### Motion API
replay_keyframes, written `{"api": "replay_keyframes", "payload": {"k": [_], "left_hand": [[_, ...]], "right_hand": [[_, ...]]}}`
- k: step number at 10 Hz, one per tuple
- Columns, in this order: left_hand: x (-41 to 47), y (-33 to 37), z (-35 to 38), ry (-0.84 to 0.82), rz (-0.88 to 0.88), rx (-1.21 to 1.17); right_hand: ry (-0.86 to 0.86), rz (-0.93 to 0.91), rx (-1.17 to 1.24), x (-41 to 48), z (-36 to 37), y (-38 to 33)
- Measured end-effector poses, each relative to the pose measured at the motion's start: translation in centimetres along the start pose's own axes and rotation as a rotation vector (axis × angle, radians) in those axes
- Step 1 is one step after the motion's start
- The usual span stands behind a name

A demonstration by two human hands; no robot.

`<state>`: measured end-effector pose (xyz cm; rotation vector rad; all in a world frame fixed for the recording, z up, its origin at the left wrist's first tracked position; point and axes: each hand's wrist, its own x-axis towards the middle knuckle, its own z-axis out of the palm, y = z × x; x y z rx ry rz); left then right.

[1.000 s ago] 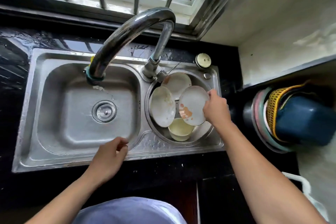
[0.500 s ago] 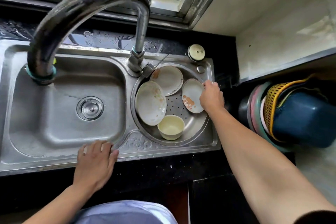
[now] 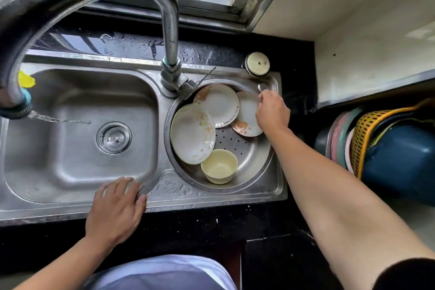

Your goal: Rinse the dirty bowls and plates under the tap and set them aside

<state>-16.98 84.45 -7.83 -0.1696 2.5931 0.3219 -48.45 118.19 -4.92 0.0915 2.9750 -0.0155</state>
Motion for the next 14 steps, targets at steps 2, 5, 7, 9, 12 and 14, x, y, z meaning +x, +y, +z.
{"api": "replay_keyframes", "payload": {"k": [2,5,7,9,12,14], "left_hand": [[-0.1,0.1,-0.2,-0.005,0.000,0.025],[0.0,0.1,0.1,0.018,0.020,0.039],[0.1,0.3,0.1,0.057,0.030,0.040],[0.0,0.3,0.3,0.085,0.032,0.048],[0.1,0.3,0.5,0.060,0.023,0.064],[0.1,0.2,0.4,0.043,0.041,0.076]], "right_hand": [[0.012,0.003,0.039,-0.3,0.5,0.6],[-0.006,0.043,0.135,-1.1,0.7,1.2],[0.016,0.055,0.175,-1.9,1.1,1.4],[0.018,0.099,0.186,-2.7,1.1,1.7],[0.024,0.138,0.201,-3.5,0.9,1.5],[0.131,0.190,0.303,-6.5,-0.2,0.4]]}}
